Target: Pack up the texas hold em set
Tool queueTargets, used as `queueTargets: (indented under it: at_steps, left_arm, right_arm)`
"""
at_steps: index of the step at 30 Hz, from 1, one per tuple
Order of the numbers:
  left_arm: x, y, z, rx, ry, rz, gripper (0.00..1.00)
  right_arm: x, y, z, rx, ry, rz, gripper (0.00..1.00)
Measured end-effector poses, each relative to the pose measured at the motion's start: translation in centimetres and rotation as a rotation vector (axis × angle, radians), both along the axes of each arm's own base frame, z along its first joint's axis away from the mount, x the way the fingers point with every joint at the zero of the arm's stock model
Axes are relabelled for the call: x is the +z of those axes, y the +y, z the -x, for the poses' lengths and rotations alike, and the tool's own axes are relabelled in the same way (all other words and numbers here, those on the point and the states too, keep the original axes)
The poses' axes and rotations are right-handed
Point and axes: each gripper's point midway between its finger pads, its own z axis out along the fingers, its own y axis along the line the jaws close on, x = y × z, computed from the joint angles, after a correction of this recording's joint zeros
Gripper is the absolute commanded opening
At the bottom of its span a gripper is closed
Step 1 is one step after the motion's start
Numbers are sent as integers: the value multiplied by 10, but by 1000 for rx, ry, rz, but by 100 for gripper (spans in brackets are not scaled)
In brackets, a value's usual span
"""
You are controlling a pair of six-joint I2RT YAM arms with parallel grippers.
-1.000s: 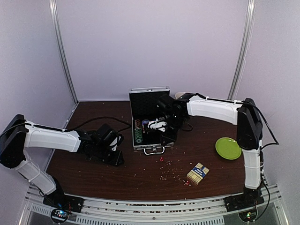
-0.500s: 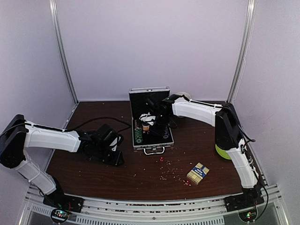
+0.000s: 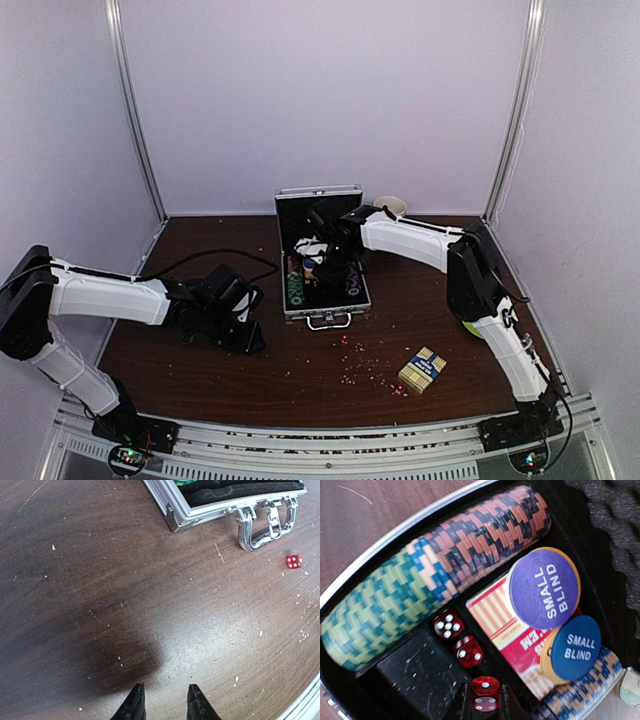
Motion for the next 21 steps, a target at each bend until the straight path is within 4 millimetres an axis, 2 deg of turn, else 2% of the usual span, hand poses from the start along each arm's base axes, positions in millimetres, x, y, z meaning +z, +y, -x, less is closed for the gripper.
queueTargets:
  at_steps: [5, 8, 10, 18, 21]
  left_arm:
    - [-1, 1, 1, 1, 4, -2, 31]
    - [-4, 3, 3, 1, 9, -7, 31]
    - [-5, 4, 4, 1, 12, -10, 31]
    - [-6, 4, 4, 0, 15, -9, 31]
    - [-6, 4, 4, 0, 15, -9, 31]
  right_arm:
    - [-14, 0, -4, -5, 4, 12, 11]
    - [-13, 0, -7, -5, -4, 7, 25]
    - [-13, -1, -7, -6, -3, 7, 29]
    - [-14, -2, -6, 6, 3, 11, 33]
    - [-12, -11, 2, 8, 16, 25, 34]
